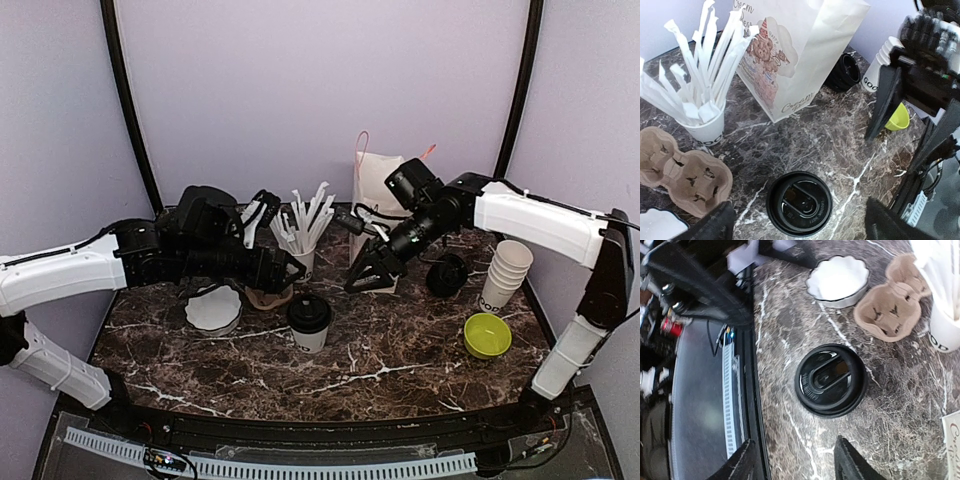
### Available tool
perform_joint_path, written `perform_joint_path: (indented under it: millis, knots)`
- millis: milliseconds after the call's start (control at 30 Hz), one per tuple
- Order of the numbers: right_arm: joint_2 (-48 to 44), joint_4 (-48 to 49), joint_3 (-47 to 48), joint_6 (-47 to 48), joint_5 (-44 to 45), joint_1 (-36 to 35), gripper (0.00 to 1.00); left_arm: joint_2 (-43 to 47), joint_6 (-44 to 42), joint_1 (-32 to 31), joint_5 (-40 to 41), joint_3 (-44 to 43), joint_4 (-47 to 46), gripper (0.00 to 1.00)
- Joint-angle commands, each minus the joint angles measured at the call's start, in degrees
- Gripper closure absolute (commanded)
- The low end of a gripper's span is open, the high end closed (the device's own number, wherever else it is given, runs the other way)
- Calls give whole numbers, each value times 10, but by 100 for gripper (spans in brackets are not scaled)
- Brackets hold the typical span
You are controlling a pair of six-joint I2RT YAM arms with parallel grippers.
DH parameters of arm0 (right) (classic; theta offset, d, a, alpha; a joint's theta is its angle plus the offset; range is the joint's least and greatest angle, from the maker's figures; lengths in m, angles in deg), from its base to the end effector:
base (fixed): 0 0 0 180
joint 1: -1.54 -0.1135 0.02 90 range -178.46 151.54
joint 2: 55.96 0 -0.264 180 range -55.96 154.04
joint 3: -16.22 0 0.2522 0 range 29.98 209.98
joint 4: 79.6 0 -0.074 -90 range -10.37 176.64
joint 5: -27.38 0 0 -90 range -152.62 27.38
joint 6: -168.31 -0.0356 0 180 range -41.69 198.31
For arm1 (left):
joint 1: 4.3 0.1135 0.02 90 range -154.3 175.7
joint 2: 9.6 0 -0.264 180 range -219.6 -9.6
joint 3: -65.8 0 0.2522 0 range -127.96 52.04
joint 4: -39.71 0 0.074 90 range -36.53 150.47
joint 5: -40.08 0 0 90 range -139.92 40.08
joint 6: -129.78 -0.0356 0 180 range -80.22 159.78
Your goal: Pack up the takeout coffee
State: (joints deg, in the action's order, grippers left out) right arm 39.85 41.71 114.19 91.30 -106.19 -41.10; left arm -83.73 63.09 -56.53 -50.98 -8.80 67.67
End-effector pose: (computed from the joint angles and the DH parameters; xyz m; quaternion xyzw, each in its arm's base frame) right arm 0.2436 0.2577 0.3024 -0.5095 0.7366 0.4120 0.1675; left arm 0.1815 -0.2353 0.3189 0.2181 0.8266 -0.3240 0.4053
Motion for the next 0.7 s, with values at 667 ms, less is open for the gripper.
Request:
perform_joint_path:
  millis: [667]
  knots:
    - [-373,212,-362,84,109,200,22,-198,-290,-59,51,-187,237,1]
